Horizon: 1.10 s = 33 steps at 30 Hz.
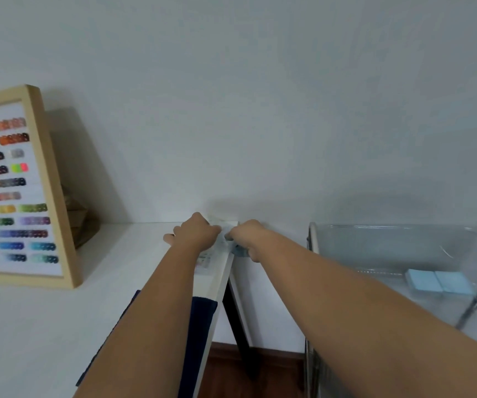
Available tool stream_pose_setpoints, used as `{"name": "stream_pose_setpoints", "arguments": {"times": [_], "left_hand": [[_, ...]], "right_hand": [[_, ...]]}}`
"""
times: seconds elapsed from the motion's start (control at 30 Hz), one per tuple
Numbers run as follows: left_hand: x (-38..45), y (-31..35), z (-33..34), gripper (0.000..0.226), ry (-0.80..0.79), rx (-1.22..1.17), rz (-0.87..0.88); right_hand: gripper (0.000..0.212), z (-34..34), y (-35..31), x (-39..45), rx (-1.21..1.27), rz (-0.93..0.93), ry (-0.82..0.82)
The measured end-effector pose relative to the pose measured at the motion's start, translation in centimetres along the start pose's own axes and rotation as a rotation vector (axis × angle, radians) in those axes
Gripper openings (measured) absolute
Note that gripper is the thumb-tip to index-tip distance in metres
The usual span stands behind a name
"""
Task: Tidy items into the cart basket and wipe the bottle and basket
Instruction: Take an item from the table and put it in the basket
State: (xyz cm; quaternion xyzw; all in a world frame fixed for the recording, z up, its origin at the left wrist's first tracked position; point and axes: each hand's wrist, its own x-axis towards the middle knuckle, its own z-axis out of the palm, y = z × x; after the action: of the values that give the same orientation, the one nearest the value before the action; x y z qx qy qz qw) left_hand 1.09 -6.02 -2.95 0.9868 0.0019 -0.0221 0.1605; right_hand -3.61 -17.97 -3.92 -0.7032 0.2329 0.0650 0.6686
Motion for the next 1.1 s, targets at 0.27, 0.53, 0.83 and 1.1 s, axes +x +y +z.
{"name": "stream_pose_setpoints", "arguments": {"times": [0.27,0.53,0.83,1.1], "left_hand": [[-2.5,0.9,-1.7,0.035,0.031,-0.785,0.153],[-8.9,7.8,-4.0,0.028,-0.270,-1.178,0.342],[-17.5,19.5,3.3,0.034,-0.243,-0.712,0.664],[-16.9,21.3,10.8,0.024,-0.451,-0.094,0.458]], "right_hand": [[0.035,-3.3,-1.6,-1.7,0.025,-0.117,0.020],[0.023,-16.7,-3.9,-8.1,-0.052,-0.314,-0.028],[0.032,-30.7,4.9,-10.5,-0.682,-0.152,0.134],[0.042,-31.1,10.6,-7.1,-0.688,0.010,0.060]]}}
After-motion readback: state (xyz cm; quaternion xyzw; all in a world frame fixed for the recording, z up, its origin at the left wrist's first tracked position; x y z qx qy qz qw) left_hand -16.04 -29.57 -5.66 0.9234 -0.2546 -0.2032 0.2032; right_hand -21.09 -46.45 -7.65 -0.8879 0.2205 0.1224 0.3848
